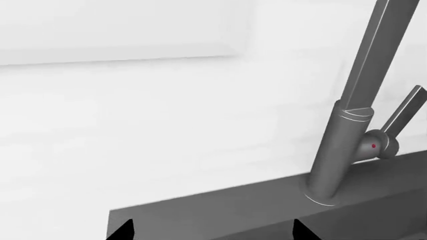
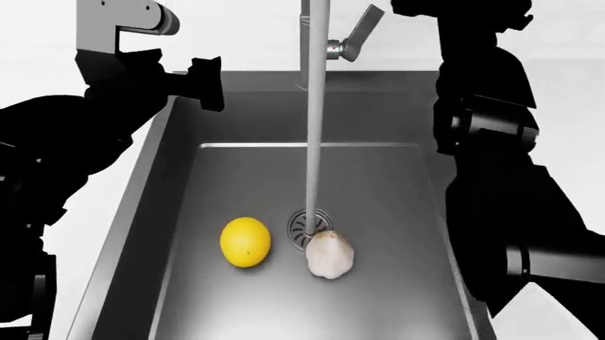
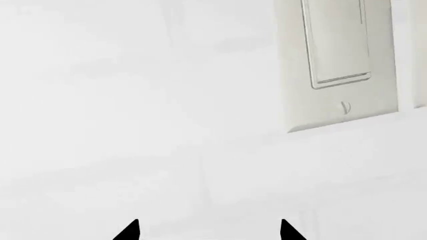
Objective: Pick up the fruits and vegetables and place them in the sink. Turn on the sink faucet to wash them. Then turn the sink off and put them in the tray.
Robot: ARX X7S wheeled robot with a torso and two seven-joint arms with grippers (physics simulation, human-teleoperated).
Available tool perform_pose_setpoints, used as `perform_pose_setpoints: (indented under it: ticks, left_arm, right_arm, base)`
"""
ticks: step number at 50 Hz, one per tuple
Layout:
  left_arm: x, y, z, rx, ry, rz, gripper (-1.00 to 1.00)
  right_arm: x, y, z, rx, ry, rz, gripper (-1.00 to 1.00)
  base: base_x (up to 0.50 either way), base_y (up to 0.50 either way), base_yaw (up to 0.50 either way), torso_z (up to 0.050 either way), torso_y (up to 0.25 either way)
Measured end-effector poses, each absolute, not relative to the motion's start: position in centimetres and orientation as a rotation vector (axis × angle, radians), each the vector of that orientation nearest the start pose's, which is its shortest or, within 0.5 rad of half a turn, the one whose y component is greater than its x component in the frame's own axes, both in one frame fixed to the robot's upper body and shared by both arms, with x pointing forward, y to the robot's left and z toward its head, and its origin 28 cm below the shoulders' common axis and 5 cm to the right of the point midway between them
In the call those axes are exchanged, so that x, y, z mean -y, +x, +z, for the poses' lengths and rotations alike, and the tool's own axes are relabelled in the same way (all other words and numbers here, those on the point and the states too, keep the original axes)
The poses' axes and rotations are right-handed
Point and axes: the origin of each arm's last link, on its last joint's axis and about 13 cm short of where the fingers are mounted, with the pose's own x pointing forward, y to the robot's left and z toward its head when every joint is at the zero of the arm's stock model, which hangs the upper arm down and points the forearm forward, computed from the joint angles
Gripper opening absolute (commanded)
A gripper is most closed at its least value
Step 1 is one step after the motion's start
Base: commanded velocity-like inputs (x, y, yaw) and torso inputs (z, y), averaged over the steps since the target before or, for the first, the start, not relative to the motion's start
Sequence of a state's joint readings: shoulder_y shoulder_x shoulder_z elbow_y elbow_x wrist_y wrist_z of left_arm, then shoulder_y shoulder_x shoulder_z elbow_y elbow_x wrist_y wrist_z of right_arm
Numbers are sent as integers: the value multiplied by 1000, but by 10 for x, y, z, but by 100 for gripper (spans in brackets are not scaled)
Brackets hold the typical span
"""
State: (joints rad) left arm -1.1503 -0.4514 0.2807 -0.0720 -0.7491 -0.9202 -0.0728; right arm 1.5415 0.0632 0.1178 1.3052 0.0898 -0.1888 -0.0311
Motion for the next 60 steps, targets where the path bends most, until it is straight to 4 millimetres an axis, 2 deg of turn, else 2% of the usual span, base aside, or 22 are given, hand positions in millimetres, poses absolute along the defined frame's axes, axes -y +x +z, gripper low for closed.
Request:
perform_pose_setpoints:
  ticks: [22,37,60]
  left_arm:
    - [-247,351,284,12,17,-324,100]
    - [-244,353,284,8,20,-340,100]
    - [-249,348,281,5,12,-319,100]
  right_arm:
    - [141,433,268,303,101,-80,100]
    - [132,436,251,248,80,-21,100]
    - [116,442,249,225,88,66,100]
  base:
    - [0,0,0,0,0]
    - [0,0,0,0,0]
    - [0,0,0,0,0]
